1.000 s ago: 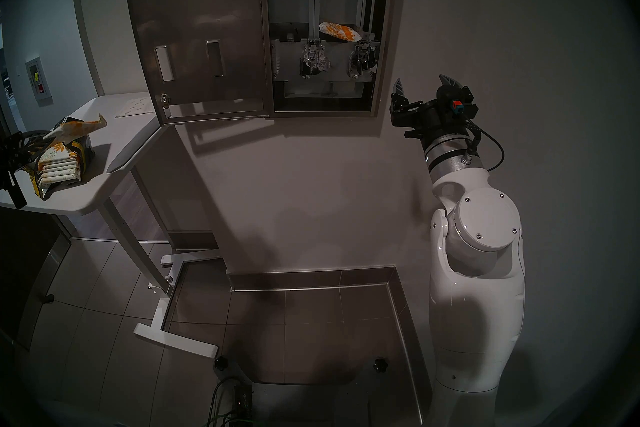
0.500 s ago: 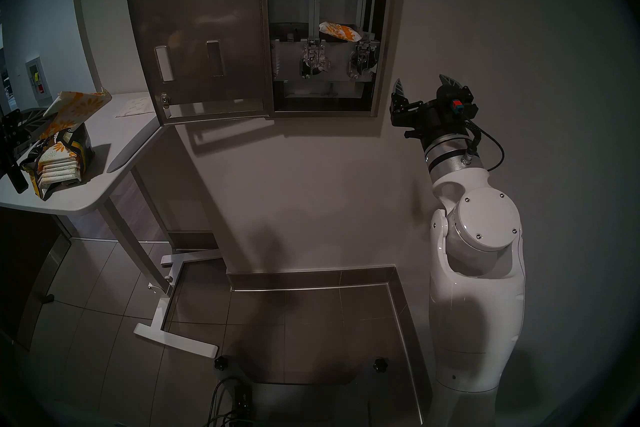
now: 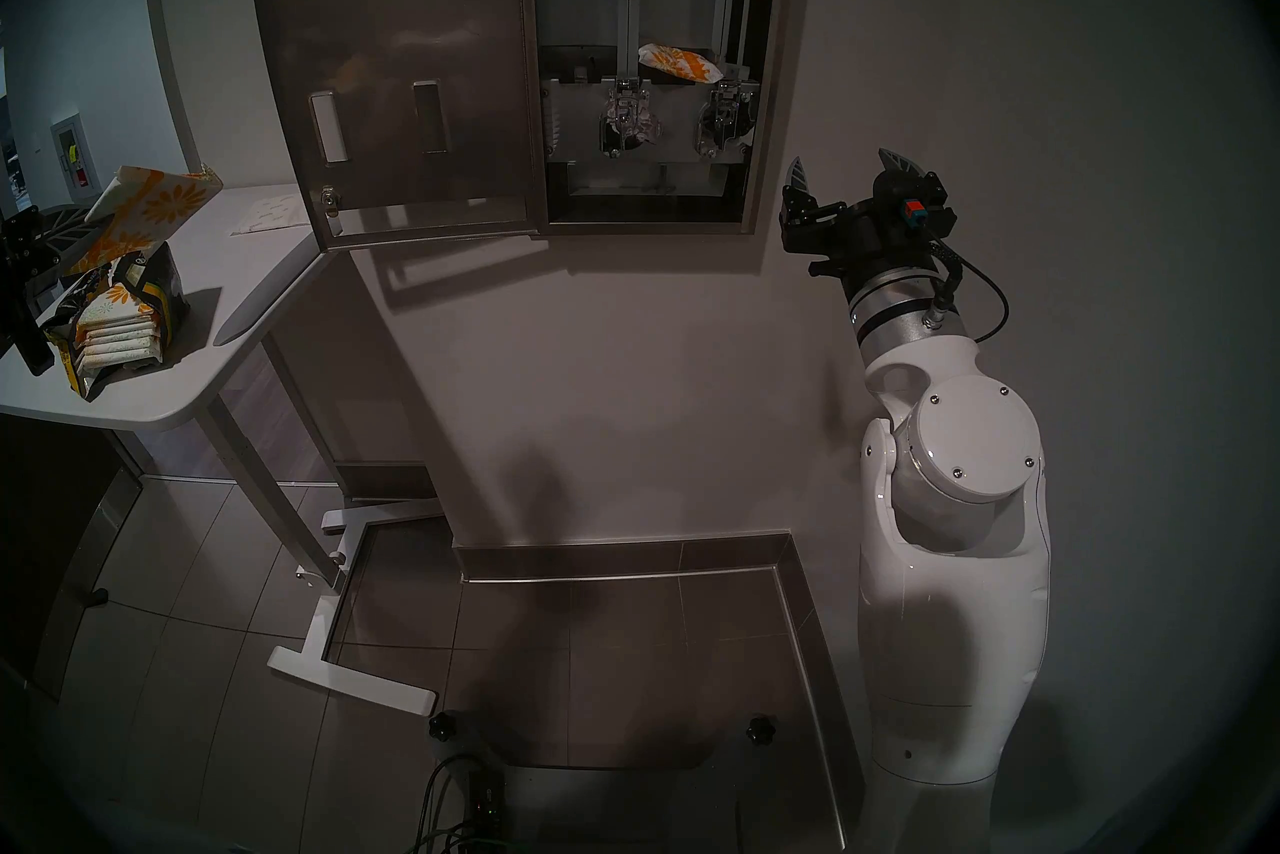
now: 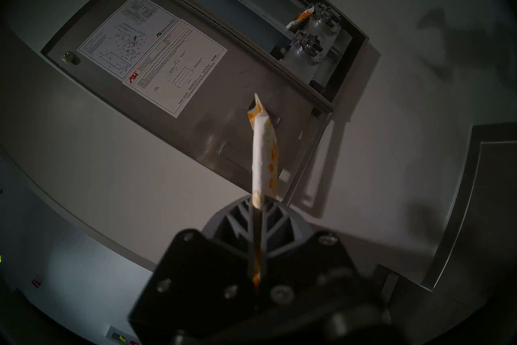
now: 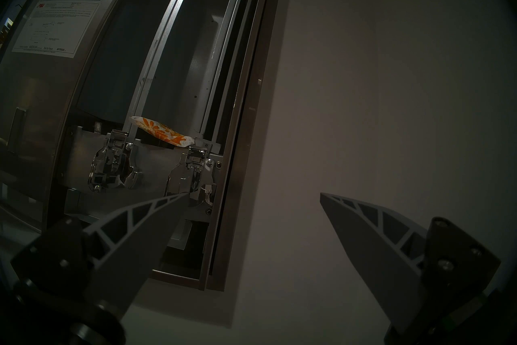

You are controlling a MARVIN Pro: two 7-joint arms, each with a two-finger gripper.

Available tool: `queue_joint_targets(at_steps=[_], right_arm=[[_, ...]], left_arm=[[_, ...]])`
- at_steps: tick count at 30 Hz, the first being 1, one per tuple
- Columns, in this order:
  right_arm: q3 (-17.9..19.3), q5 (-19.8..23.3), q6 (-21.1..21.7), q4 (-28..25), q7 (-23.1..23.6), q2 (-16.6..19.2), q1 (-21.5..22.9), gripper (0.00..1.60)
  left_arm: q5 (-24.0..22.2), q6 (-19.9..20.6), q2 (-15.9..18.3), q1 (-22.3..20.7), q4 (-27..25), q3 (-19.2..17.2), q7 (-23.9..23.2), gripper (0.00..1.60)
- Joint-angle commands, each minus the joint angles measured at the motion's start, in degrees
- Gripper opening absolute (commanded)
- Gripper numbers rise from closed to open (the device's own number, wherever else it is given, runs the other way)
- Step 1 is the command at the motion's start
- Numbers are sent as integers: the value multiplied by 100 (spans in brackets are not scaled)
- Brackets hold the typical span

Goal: Open the dispenser door, put the pads inside, close the door

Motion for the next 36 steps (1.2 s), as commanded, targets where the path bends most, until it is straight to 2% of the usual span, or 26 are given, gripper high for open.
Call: queue_joint_targets(at_steps=[1,7,13,25,29,36], right_arm=[[-7,15,-11,-68,-2,-9,38,160],[-7,16,-11,-68,-3,-8,38,160],[-8,16,-12,-66,-4,-6,38,160],[-9,16,-14,-64,-7,-3,38,160],[-10,16,-14,-62,-8,0,38,160],[-10,16,-15,-59,-9,2,38,160]], left_arm=[[33,14,26,-71,17,-20,-39,0],[56,26,24,-101,17,-20,-78,0],[118,79,142,-343,-103,-20,18,0],[190,-625,563,-548,-103,-20,118,0],[206,-933,812,-692,-103,240,338,0],[184,-1341,1054,-818,-103,646,527,0]])
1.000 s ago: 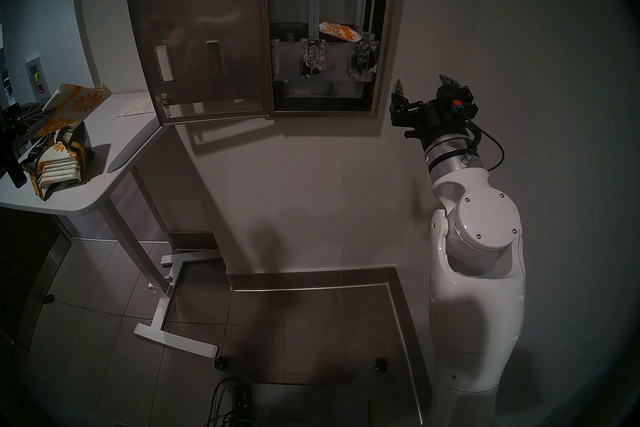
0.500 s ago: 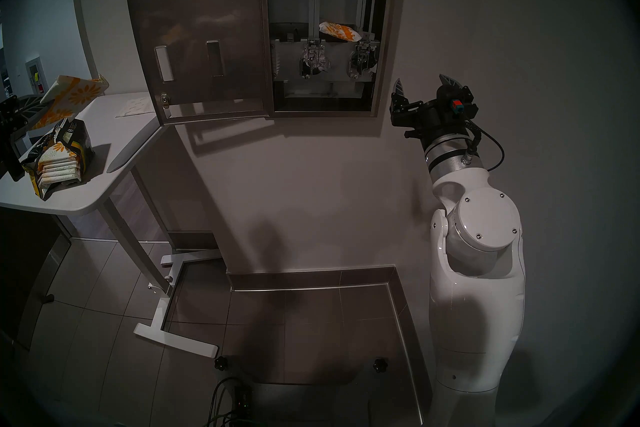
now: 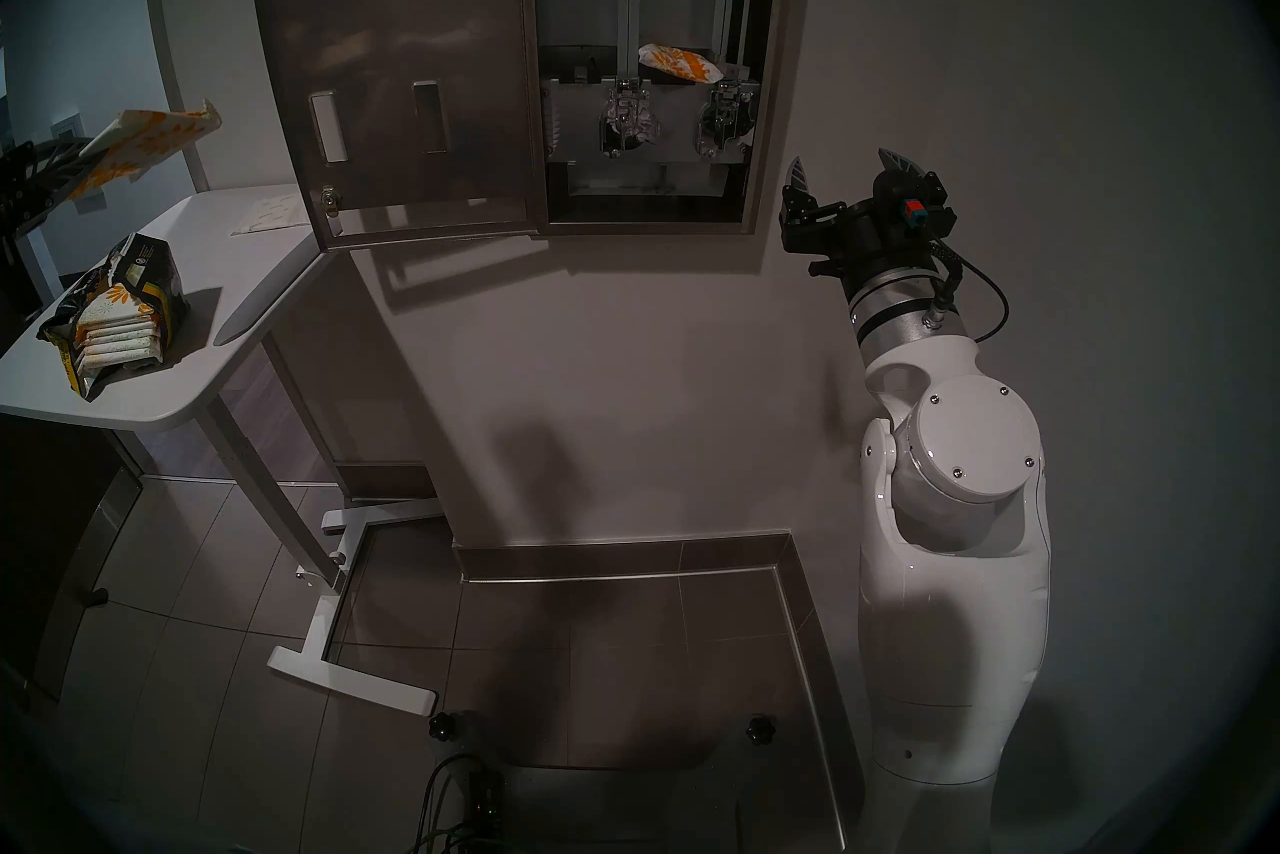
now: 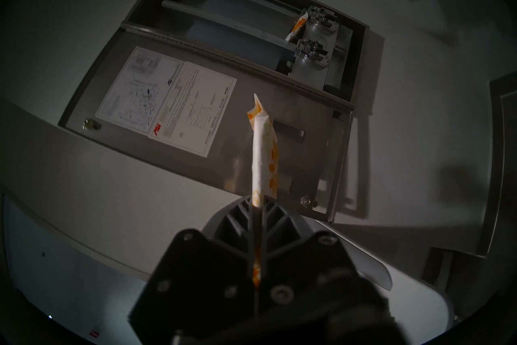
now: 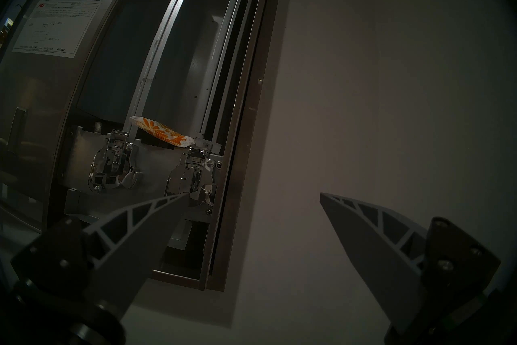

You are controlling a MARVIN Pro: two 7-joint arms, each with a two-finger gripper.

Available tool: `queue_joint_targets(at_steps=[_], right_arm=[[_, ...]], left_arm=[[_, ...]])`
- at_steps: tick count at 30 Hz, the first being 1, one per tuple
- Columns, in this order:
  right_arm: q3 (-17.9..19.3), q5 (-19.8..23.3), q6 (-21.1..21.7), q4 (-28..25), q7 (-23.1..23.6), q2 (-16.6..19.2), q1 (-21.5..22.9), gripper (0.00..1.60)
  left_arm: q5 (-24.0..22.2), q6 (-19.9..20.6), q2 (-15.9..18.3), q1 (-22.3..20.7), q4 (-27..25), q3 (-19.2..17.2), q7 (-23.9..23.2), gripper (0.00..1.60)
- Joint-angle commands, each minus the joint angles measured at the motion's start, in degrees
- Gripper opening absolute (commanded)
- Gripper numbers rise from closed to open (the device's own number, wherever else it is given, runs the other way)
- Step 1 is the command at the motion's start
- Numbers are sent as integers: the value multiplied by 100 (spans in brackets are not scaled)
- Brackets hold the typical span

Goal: Open the dispenser door, put the pads inside, close the door

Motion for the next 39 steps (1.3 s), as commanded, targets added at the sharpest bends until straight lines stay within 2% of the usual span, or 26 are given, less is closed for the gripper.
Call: queue_joint_targets(at_steps=[1,7,9,18,25,27,29,32,33,35,36,38,39], right_arm=[[-6,12,-15,-60,-3,-6,38,160],[-7,12,-15,-59,-4,-4,38,160],[-7,12,-15,-59,-5,-4,38,160],[-8,15,-15,-60,-8,-1,38,160],[-9,16,-14,-61,-9,-1,37,160],[-9,17,-14,-62,-10,0,37,160],[-9,17,-14,-62,-10,0,37,160],[-9,18,-14,-63,-11,0,37,160],[-9,19,-14,-63,-11,0,37,160],[-9,19,-13,-63,-11,0,37,160],[-10,19,-13,-63,-11,1,37,160],[-10,20,-13,-64,-12,1,37,160],[-10,20,-13,-63,-12,1,37,160]], left_arm=[[-46,-446,405,-267,4,413,315,0],[-102,-887,417,-360,4,960,598,0],[-95,-963,403,-369,4,1041,647,0],[-83,-1817,151,-381,4,1530,908,0],[-86,-2550,-330,-249,4,1576,901,0],[-95,-2909,-490,-189,4,1557,893,0],[-109,-2916,-520,-183,4,1559,858,0],[-139,-3359,-706,-111,4,1557,850,0],[-161,-3290,-702,-132,4,1579,822,0],[-171,-3646,-817,-85,4,1600,839,0],[-167,-3594,-826,-104,4,1626,817,0],[-130,-4007,-939,-46,4,1648,821,0],[-86,-3917,-914,-66,4,1670,762,0]])
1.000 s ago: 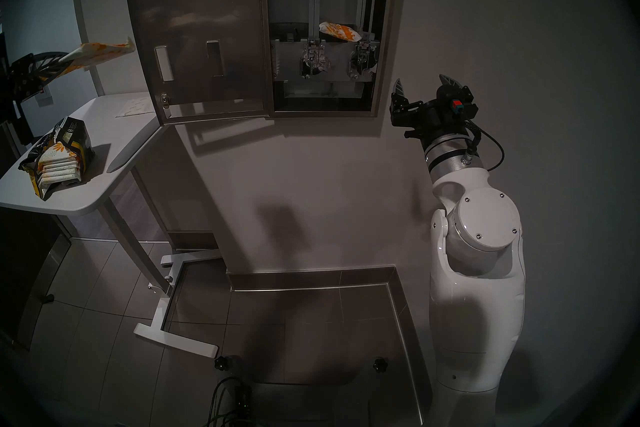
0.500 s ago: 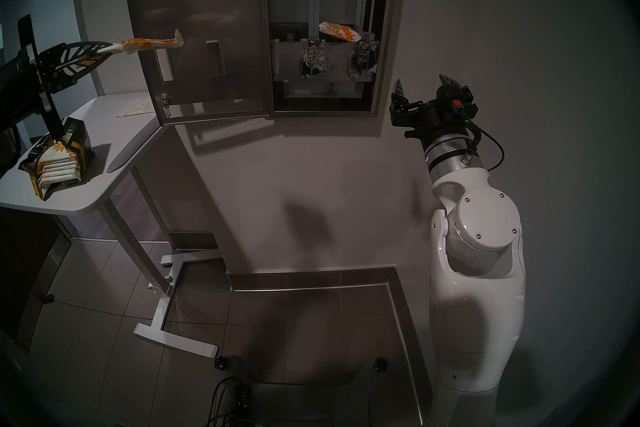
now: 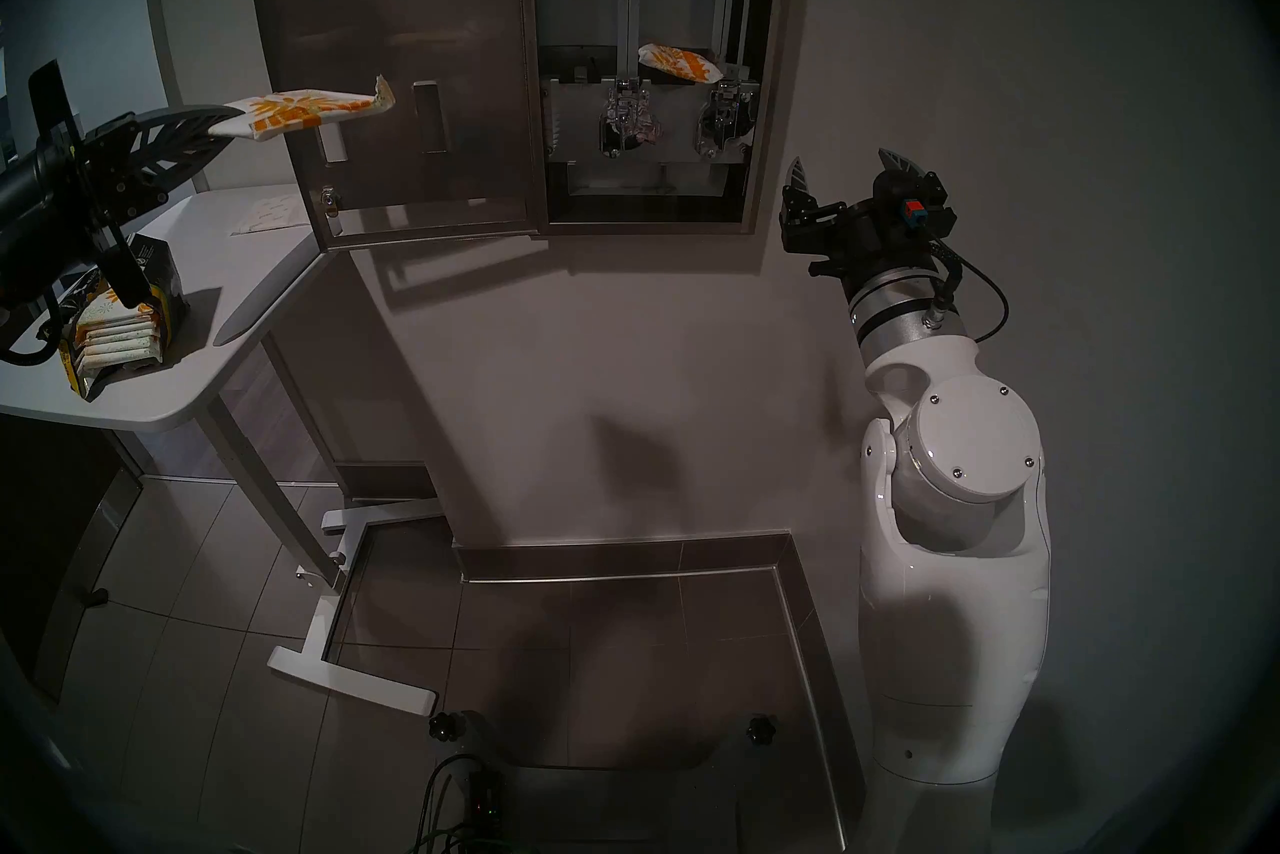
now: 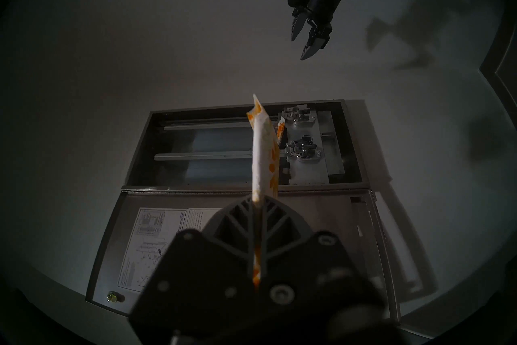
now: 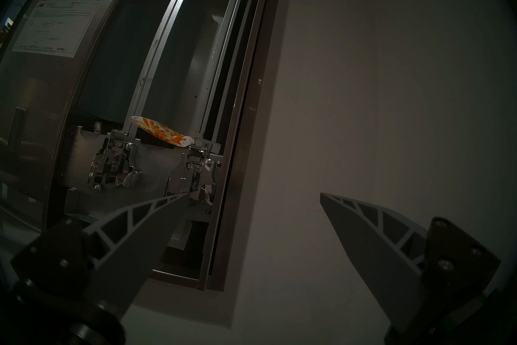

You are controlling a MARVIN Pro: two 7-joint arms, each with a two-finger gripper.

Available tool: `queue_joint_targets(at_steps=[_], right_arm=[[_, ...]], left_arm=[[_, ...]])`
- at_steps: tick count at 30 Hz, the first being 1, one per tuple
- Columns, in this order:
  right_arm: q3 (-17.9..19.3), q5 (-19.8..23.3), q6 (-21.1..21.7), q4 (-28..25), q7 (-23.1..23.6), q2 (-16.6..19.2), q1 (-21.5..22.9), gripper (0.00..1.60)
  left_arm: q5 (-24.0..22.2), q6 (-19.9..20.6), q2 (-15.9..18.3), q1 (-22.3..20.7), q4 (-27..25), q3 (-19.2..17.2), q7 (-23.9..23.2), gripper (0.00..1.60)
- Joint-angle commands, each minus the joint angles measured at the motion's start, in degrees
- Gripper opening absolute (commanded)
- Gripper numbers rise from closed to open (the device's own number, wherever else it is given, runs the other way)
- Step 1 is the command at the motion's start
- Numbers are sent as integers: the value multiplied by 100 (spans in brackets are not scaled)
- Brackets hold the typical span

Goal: Open the dispenser door, put the pads inside, close the door

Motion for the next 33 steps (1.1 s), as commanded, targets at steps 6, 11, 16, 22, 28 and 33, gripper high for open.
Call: queue_joint_targets(at_steps=[6,11,16,22,28,33], right_arm=[[-6,17,-12,-68,-4,-10,36,160],[-7,19,-11,-69,-5,-9,36,160],[-7,20,-11,-69,-6,-8,36,160],[-8,23,-10,-70,-8,-6,35,160],[-8,24,-9,-71,-9,-5,35,160],[-9,25,-9,-71,-10,-4,35,160]], left_arm=[[463,-1197,-585,111,5,144,-147,0],[952,-1741,-806,61,5,368,-104,0],[1525,-2292,-857,-28,5,822,350,0],[2156,-2734,-826,-153,118,1276,906,0],[2593,-2757,-755,-250,219,1557,1232,0],[2874,-2740,-679,-394,420,1790,1370,0]])
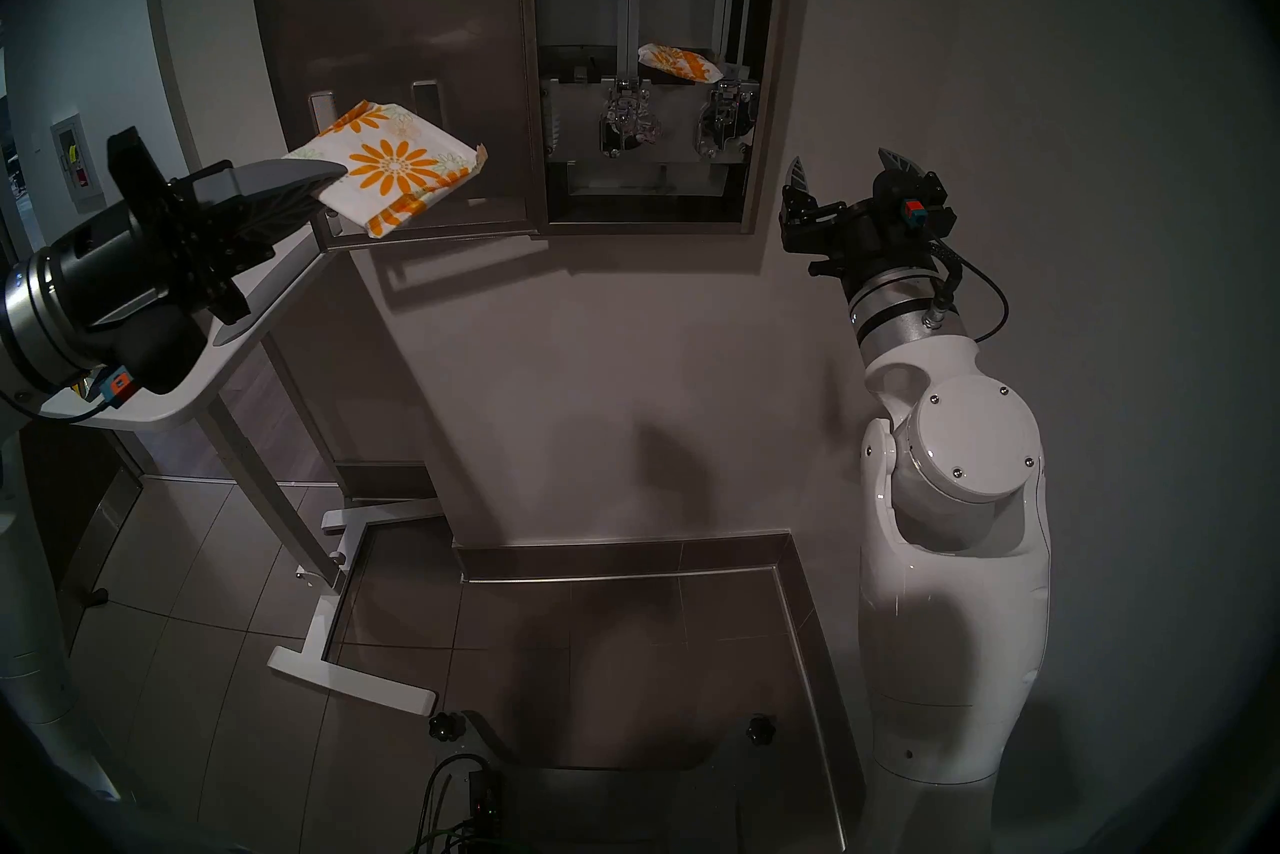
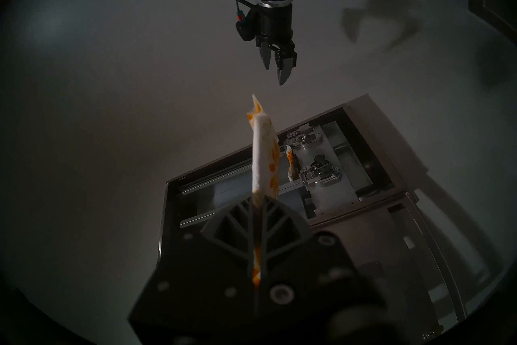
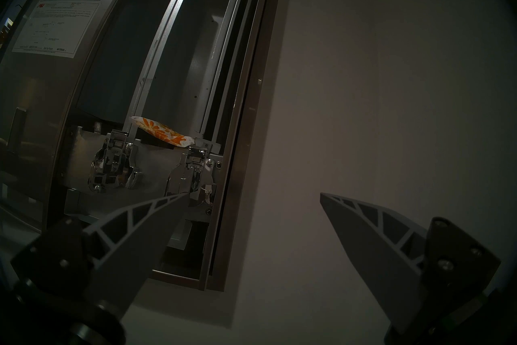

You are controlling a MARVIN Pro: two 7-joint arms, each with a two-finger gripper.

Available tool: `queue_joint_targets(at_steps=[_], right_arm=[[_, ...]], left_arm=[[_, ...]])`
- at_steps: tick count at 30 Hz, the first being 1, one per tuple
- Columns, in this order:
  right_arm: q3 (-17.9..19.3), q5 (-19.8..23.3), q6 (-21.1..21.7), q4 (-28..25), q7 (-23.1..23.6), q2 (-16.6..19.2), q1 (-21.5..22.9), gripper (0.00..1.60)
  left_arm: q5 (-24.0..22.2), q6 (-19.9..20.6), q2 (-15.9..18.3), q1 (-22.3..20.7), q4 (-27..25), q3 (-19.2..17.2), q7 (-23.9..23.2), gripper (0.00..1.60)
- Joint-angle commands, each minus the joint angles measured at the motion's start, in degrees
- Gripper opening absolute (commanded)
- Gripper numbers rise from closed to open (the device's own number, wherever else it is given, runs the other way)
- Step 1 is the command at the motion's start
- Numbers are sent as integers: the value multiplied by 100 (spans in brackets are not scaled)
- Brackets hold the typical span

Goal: Open the dispenser door, put the pads inside, close the door

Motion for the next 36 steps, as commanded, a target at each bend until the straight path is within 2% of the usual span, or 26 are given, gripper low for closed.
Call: queue_joint_targets(at_steps=[1,8,23,32,36], right_arm=[[-5,14,-9,-69,-3,-9,35,160],[-5,15,-9,-69,-5,-7,35,160],[-7,18,-10,-68,-9,-3,35,160],[-8,20,-8,-70,-11,-1,34,160],[-38,112,5,-92,187,110,54,160]], left_arm=[[333,45,115,-292,190,264,-64,0],[709,91,145,-612,412,701,54,0],[1256,237,48,-1290,473,1754,146,0],[1430,249,-49,-1357,507,1876,211,0],[1447,235,-59,-1336,531,1840,233,0]])
